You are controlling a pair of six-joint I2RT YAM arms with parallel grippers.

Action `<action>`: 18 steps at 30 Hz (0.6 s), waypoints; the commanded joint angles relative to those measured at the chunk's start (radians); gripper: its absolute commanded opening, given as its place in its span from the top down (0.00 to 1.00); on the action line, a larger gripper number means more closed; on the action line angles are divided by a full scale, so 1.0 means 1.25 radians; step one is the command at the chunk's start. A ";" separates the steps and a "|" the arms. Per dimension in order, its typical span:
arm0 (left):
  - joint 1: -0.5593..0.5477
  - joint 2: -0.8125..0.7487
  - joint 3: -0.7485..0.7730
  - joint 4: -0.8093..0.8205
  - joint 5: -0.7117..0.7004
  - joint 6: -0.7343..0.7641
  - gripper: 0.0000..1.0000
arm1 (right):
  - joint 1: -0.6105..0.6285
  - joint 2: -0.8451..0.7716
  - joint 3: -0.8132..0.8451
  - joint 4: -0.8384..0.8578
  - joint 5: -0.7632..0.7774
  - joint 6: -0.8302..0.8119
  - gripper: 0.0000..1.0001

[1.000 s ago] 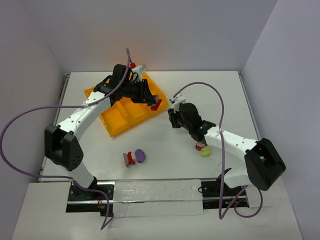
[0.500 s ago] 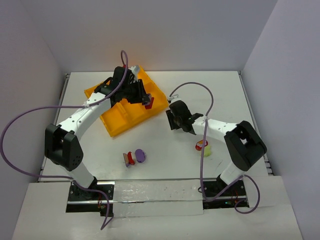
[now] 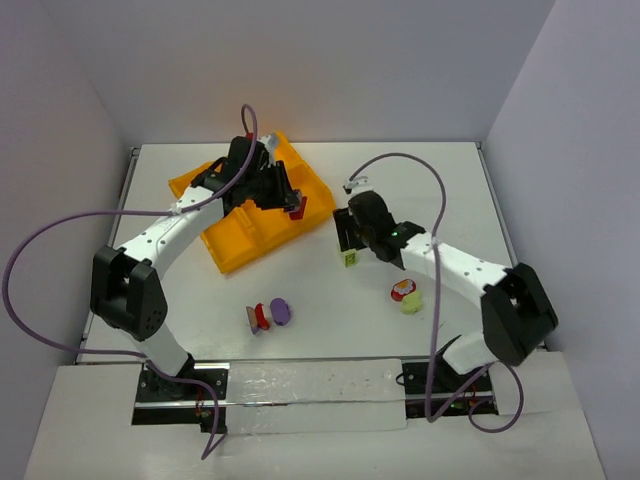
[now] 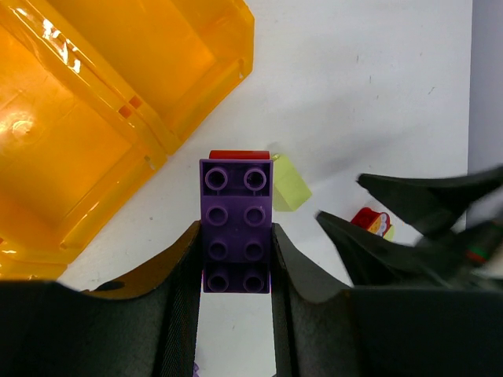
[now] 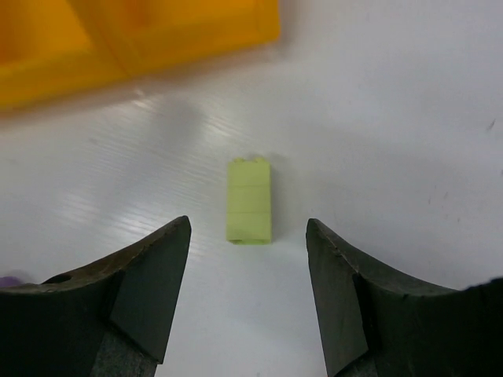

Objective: Sort the legos into containers by color

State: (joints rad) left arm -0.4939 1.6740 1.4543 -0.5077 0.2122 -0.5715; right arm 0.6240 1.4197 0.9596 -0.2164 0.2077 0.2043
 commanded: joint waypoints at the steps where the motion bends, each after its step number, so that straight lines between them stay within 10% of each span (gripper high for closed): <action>1: 0.005 0.015 -0.003 0.078 0.045 -0.026 1.00 | -0.003 -0.104 0.031 0.102 -0.112 0.056 0.32; 18: 0.096 -0.080 -0.195 0.450 0.486 -0.172 1.00 | -0.187 -0.195 -0.138 0.477 -0.660 0.308 0.25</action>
State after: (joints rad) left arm -0.4044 1.6591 1.2476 -0.1898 0.6201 -0.7159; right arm 0.4859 1.2191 0.8361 0.1625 -0.3937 0.4625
